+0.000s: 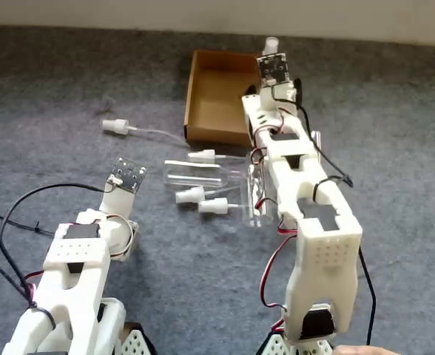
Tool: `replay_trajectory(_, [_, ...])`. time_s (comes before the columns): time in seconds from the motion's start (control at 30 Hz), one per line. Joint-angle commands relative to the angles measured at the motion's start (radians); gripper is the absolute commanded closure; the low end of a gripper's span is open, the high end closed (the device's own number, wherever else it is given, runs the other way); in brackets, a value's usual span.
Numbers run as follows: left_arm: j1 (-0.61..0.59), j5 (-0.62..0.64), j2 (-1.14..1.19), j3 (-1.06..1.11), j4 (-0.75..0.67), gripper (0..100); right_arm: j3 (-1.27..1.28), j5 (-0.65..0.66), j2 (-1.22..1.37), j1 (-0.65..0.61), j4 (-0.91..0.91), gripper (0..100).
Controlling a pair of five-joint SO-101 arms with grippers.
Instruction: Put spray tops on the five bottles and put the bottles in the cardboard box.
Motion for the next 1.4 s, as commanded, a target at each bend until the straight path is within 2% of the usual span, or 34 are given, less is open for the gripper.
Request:
replay_trajectory(0.0, [-0.007,-0.006,0.004,0.002,-0.008,85,-0.05,-0.009,0.016,-0.019,-0.05,64.8])
replay_trajectory(0.17, [-0.007,-0.006,0.004,0.002,-0.008,85,-0.056,-0.009,0.074,-0.064,-0.125,65.3])
replay_trajectory(0.33, [-0.005,-0.006,0.004,0.002,-0.009,85,-0.056,-0.009,0.122,-0.068,-0.239,73.4])
replay_trajectory(0.7, [0.019,-0.006,0.004,0.002,-0.009,85,-0.056,-0.009,0.191,-0.056,-0.394,73.9])
replay_trajectory(0.93, [0.019,-0.006,0.004,0.002,-0.009,85,-0.056,-0.011,0.193,-0.047,-0.392,84.5])
replay_trajectory(1.2, [0.019,-0.006,0.004,0.002,-0.009,85,-0.054,-0.003,0.183,-0.062,-0.383,84.6])
replay_trajectory(1.27, [0.019,-0.006,0.004,0.002,-0.009,85,-0.056,0.023,0.162,-0.064,-0.323,84.5])
replay_trajectory(1.37, [0.021,-0.006,0.004,0.002,-0.009,85,-0.056,0.069,0.058,-0.062,-0.122,84.5])
